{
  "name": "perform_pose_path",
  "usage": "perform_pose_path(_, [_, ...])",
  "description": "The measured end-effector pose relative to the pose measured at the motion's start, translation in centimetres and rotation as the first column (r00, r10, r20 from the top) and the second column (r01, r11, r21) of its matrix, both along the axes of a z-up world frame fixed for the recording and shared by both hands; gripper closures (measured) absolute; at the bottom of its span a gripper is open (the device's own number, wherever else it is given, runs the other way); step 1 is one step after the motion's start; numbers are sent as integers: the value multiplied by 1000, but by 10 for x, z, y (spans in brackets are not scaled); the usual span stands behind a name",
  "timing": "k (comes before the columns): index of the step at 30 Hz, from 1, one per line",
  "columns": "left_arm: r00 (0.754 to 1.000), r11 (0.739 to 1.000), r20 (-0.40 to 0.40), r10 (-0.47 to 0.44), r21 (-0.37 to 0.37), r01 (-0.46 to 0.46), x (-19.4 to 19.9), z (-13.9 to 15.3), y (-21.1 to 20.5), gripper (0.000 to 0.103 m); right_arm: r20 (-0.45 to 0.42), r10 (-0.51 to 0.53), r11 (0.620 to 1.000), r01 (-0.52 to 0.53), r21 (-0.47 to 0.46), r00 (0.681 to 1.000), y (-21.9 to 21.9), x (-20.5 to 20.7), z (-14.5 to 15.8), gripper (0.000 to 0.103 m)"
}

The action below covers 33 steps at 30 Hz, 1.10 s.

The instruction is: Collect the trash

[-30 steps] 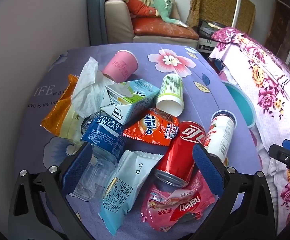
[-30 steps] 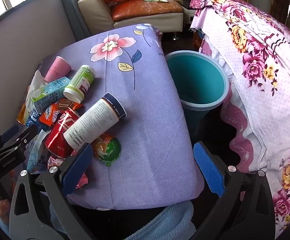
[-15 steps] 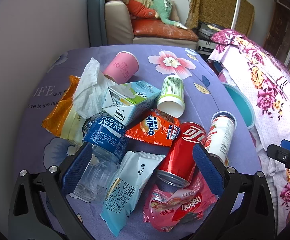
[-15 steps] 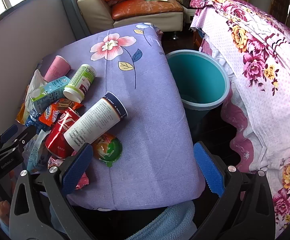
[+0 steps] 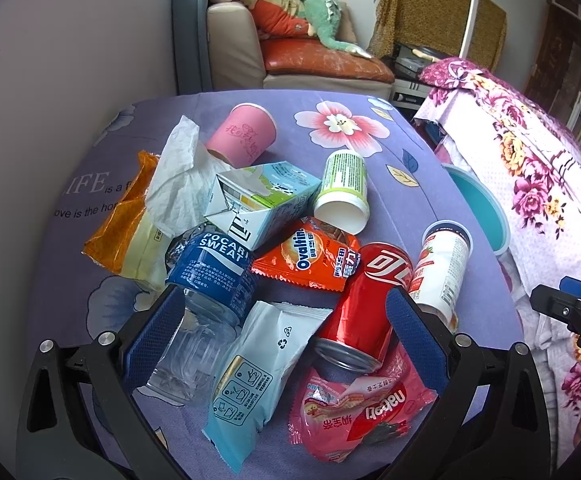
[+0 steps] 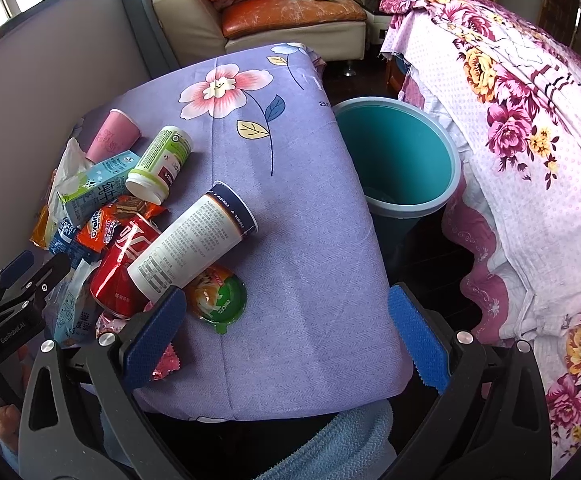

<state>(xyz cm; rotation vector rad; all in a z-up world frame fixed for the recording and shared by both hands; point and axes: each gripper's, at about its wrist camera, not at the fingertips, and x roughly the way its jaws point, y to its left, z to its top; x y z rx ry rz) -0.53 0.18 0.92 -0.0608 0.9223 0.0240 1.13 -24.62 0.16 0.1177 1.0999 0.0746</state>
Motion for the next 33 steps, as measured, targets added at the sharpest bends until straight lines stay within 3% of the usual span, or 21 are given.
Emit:
perform_pose_path(13, [1000, 1000, -17, -16, 10, 16, -1, -7, -1, 3, -16, -6, 1000, 6, -9, 1000, 0, 3, -5, 6])
perform_pose_path(23, [996, 999, -83, -20, 43, 23, 3, -10, -3, 3, -20, 14, 1000, -15, -24, 1000, 8, 9, -4, 6])
perform_pose_path(26, [998, 998, -63, -23, 54, 27, 3, -11, -3, 3, -27, 16, 1000, -17, -21, 999, 10, 11, -4, 6])
perform_pose_path(33, [997, 998, -73, -38, -52, 34, 3, -13, 6, 3, -68, 51, 997, -46, 65, 996, 20, 30, -4, 6])
